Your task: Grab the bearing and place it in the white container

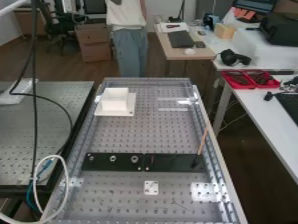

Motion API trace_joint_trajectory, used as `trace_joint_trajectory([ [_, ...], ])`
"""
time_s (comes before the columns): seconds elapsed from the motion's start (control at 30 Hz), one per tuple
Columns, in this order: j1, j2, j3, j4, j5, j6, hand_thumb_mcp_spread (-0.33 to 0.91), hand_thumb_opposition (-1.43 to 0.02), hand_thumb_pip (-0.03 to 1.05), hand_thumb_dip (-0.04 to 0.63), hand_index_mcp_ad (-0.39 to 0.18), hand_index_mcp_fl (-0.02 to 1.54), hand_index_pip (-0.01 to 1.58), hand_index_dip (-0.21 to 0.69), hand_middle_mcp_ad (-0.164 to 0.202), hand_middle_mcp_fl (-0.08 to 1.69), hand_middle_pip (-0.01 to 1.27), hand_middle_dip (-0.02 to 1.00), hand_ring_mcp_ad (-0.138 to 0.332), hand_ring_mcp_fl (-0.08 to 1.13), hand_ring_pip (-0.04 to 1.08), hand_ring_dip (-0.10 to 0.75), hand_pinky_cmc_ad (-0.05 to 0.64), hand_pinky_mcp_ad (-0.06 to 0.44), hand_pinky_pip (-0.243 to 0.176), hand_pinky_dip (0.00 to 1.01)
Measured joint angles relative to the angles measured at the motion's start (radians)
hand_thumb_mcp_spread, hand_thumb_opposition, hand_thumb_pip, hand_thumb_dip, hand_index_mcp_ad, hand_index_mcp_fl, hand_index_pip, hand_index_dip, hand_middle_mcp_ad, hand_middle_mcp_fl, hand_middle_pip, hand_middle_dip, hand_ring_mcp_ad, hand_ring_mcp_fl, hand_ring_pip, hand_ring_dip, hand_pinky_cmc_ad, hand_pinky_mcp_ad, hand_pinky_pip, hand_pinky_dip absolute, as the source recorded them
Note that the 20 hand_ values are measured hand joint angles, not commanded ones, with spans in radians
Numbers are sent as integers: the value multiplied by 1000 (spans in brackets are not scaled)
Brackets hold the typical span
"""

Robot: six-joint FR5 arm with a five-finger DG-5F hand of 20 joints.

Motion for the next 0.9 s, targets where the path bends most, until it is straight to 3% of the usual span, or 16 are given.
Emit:
trace_joint_trajectory([
  [0.2,-1,0,-5,4,2,4,216,-648,227,9,38,10,72,129,89,-3,143,93,202,7,86,28,379,291,-75,182],
  [0.9,-2,-1,-29,19,9,20,232,-667,243,5,38,14,72,133,91,0,143,93,202,0,98,28,412,293,-91,180],
])
